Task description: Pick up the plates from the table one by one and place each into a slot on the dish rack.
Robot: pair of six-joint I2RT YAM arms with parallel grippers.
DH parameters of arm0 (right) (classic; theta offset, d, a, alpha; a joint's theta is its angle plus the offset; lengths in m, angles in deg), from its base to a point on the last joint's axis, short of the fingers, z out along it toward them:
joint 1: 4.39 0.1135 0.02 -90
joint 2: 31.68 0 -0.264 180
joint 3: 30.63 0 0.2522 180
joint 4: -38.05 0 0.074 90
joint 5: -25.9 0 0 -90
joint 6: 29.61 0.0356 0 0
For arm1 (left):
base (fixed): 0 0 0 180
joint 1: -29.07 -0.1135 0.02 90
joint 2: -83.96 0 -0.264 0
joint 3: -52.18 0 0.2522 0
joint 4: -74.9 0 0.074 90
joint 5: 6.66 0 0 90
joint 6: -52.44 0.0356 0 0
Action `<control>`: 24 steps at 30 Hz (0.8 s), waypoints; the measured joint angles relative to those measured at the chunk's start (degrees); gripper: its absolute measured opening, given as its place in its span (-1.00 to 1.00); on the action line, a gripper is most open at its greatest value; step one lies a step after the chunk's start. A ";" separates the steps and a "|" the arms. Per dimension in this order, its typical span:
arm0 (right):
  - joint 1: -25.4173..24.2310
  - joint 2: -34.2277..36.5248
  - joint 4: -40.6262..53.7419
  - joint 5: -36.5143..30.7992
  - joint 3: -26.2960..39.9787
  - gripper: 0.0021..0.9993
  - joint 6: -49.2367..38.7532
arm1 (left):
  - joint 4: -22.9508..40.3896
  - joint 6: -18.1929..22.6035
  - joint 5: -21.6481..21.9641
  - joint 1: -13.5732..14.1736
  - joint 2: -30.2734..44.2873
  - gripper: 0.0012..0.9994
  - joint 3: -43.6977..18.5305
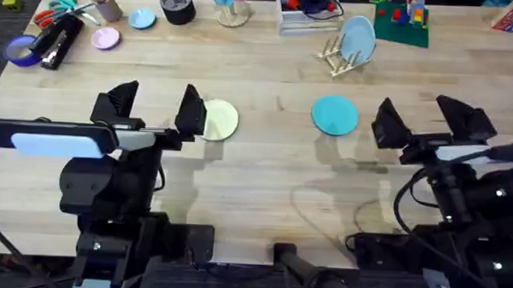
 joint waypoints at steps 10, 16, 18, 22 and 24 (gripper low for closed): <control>0.00 0.03 -2.77 0.36 1.43 0.99 0.00 | 6.64 0.00 0.01 -0.02 0.01 0.99 -4.40; 0.00 0.29 3.92 0.36 10.20 0.99 0.00 | 16.11 0.00 0.15 0.00 0.01 0.99 -15.16; 0.00 1.31 6.79 0.36 13.80 0.99 0.00 | 20.15 0.00 0.57 -0.02 0.08 0.99 -19.02; 0.00 4.88 14.12 0.36 20.67 0.99 0.02 | 28.44 0.00 1.42 -0.02 2.66 0.99 -26.76; 0.00 7.27 17.47 0.36 23.78 0.99 0.00 | 32.07 -0.01 1.54 0.00 5.18 0.99 -30.50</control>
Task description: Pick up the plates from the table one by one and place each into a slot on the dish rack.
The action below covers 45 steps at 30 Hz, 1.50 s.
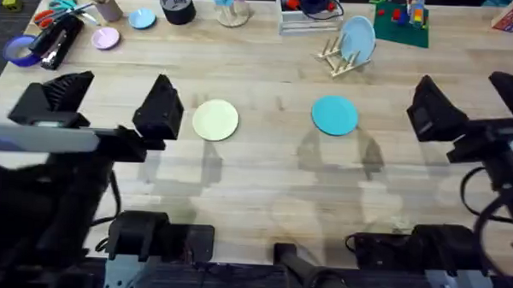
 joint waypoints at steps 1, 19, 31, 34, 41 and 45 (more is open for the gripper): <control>0.00 1.42 1.93 0.00 1.71 0.99 0.00 | 1.80 -0.03 0.01 -0.02 1.61 0.99 -1.90; 0.00 33.92 28.85 0.00 29.30 0.99 0.00 | 30.05 -2.21 -0.12 -0.01 37.51 0.99 -28.24; 0.00 41.28 31.54 0.01 32.90 0.99 0.01 | 32.05 -2.24 -3.15 -0.01 51.88 0.99 -30.92; 0.00 41.29 31.54 0.00 32.91 0.99 0.01 | 32.05 -2.24 -3.44 -0.02 53.05 0.99 -30.95; 0.00 41.29 31.53 0.00 32.91 0.99 0.01 | 31.94 -2.61 -4.87 -0.02 54.75 -0.16 -30.98; 0.00 41.28 31.53 0.00 32.91 0.99 0.00 | 31.80 -2.58 -5.06 -0.02 54.78 -0.91 -30.98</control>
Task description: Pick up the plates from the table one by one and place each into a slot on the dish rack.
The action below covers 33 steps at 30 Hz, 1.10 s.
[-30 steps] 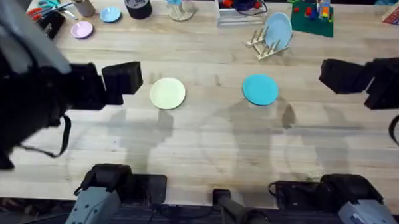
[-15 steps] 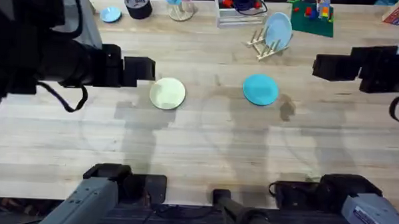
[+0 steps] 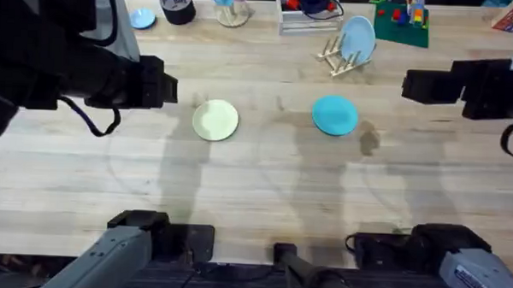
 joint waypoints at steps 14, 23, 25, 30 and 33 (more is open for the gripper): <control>0.00 0.00 0.32 0.00 0.00 0.99 0.00 | -1.73 9.65 -23.02 -16.64 3.00 -0.92 -0.06; 0.00 0.00 0.37 0.00 0.00 0.99 0.01 | -0.15 19.47 -37.62 -20.61 13.89 -0.92 -0.07; 0.00 0.00 0.39 0.00 0.00 0.99 0.00 | -0.17 21.31 -39.69 -20.61 16.67 -0.92 -0.07; 0.00 0.00 0.41 0.00 0.00 0.99 0.02 | -0.02 25.86 -43.21 -21.06 22.81 -0.92 -0.07; 0.00 0.00 0.42 0.00 0.00 0.99 0.00 | 0.00 28.69 -44.61 -21.97 26.13 -0.92 -0.07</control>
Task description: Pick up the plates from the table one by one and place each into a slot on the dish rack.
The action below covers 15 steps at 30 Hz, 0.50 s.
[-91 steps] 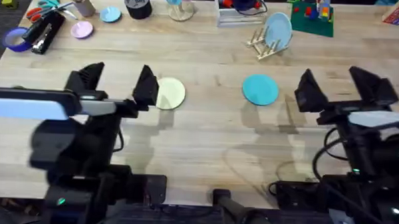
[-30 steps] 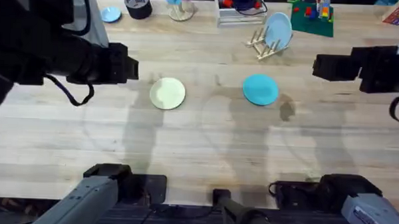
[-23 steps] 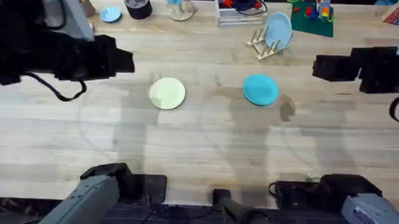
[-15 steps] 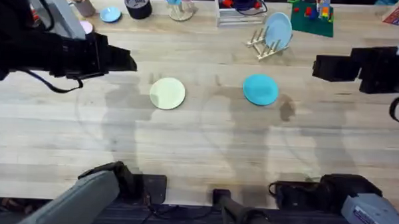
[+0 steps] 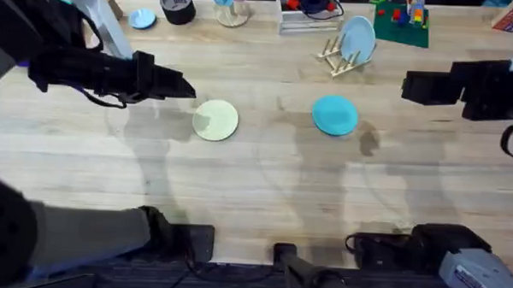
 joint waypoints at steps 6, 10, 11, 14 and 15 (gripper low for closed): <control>0.00 0.00 0.02 0.00 0.00 0.99 0.01 | 0.23 5.51 -1.71 -2.77 6.35 -0.92 0.00; 0.00 0.00 0.02 0.00 0.00 0.99 0.00 | 1.10 9.54 -2.97 -3.63 10.96 -0.92 0.00; 0.00 0.00 0.02 0.00 0.00 0.99 0.00 | 1.08 10.42 -3.18 -3.63 12.04 -0.92 0.00; 0.00 0.02 0.02 0.00 0.00 0.99 0.00 | 1.06 12.56 -3.62 -3.63 14.96 -0.92 0.00; 0.00 0.00 0.00 0.00 0.00 0.99 0.00 | 1.04 13.11 -3.76 -3.63 15.73 -0.92 0.00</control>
